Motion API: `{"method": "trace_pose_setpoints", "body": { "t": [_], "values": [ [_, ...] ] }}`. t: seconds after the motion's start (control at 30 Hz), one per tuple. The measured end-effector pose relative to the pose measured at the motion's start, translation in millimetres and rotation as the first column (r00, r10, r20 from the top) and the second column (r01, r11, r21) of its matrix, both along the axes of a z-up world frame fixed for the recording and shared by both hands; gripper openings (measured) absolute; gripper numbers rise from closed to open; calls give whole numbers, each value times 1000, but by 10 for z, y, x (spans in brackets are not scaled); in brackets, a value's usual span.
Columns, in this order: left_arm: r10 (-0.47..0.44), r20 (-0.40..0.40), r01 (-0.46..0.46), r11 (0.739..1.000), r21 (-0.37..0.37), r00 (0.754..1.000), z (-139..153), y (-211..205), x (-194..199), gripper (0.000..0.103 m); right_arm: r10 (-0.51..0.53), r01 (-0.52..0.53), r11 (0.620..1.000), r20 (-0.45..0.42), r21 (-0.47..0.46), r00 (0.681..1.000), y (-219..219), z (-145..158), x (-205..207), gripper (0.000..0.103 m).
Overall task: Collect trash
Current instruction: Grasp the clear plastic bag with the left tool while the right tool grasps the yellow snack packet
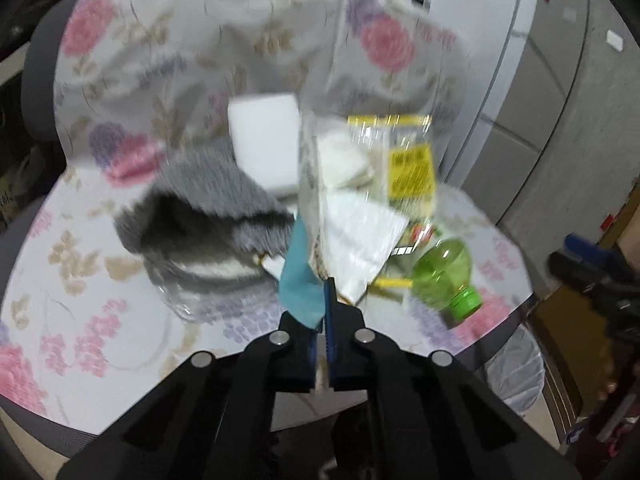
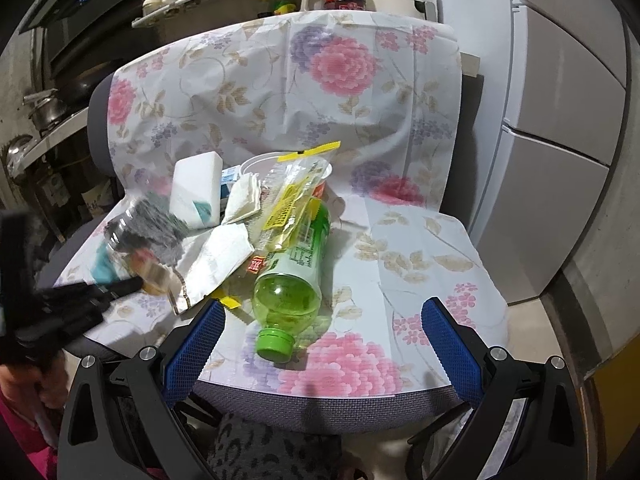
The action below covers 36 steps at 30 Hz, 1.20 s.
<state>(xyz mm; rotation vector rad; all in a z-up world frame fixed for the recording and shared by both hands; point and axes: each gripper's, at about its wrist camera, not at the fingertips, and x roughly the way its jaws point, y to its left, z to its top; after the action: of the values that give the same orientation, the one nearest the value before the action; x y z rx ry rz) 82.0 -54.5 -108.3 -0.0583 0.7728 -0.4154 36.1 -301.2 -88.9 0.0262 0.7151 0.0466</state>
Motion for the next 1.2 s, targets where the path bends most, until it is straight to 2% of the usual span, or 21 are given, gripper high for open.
{"method": "trace_pose_setpoints", "body": {
  "t": [0.17,0.3,0.4,0.57,0.6,0.63,0.77,0.87,1.03,1.2],
  "values": [
    [36,73,-32,998,-51,997,296,170,-111,1,-10,10,1000,8,29,1000,16,-13,24,97],
    [51,87,-42,994,-102,995,432,343,-130,1,-16,17,997,-7,79,1000,12,-31,76,97],
    [90,117,-78,992,-103,989,523,446,-168,1,4,-4,996,4,87,1000,78,-21,139,96],
    [189,138,-182,982,-60,972,527,642,-60,1,76,-79,996,76,46,994,344,84,302,90],
    [207,136,-201,978,-57,969,517,693,-26,1,89,-92,995,90,37,992,409,106,354,81],
    [220,136,-215,975,-56,966,510,738,-4,1,90,-92,995,97,22,991,473,122,415,63],
    [259,128,-252,966,-63,957,465,906,70,1,125,-128,991,107,23,986,674,140,636,60],
    [278,127,-274,960,-53,952,424,984,113,1,132,-129,991,112,-35,985,801,131,801,53],
    [280,100,-276,960,-53,955,295,1046,206,1,70,-70,998,78,-8,994,614,25,981,30],
    [264,74,-259,964,-63,962,199,1017,303,1,-38,38,996,1,76,999,241,-196,1116,33]
  ]
}}
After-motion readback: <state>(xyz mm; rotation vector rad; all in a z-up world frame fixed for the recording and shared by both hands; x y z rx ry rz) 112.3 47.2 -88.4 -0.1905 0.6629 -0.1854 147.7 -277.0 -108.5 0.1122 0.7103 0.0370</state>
